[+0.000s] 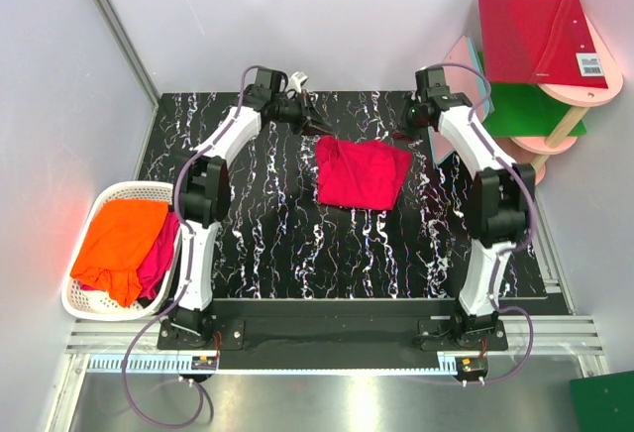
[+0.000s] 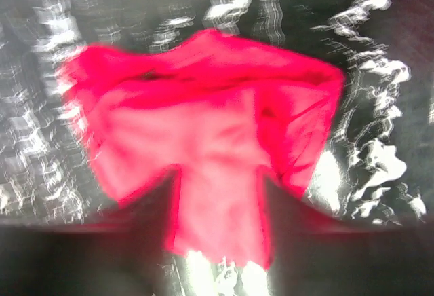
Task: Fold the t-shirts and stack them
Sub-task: Smooth out wrinkles on the folded tshirt
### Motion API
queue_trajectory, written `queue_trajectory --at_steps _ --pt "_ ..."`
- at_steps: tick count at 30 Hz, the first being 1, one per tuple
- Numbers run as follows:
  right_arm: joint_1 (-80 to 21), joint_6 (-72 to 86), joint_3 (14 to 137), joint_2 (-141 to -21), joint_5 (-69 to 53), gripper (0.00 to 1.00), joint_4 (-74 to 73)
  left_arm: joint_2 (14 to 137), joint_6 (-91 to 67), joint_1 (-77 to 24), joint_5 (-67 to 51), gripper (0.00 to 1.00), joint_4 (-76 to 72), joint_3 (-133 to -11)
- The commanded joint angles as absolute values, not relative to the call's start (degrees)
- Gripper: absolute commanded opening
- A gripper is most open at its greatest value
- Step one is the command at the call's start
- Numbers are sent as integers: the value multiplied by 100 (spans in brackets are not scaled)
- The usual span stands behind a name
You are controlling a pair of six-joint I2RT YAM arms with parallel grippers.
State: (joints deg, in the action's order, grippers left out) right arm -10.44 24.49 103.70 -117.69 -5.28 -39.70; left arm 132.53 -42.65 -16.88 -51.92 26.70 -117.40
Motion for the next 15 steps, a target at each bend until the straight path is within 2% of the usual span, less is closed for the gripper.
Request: queue_trajectory --at_steps 1,5,8,11,15 --pt "-1028 2566 9880 -11092 -1975 0 -3621 13165 -4095 -1898 -5291 0 2804 -11769" --pt "-1011 2839 9580 -11538 -2908 0 -3683 13464 -4438 -2232 -5466 0 2769 -11742" --pt "-1011 2891 9580 -11925 -3593 0 -3709 13684 -5131 -2408 -5677 0 2068 -11559" --pt "-1002 2926 9676 -12320 -3787 0 -3683 13877 -6027 -2531 -5897 0 752 -11216" --pt "-993 2988 10054 -12822 -3736 0 -3709 14089 -6328 -2540 -5687 0 527 -11118"
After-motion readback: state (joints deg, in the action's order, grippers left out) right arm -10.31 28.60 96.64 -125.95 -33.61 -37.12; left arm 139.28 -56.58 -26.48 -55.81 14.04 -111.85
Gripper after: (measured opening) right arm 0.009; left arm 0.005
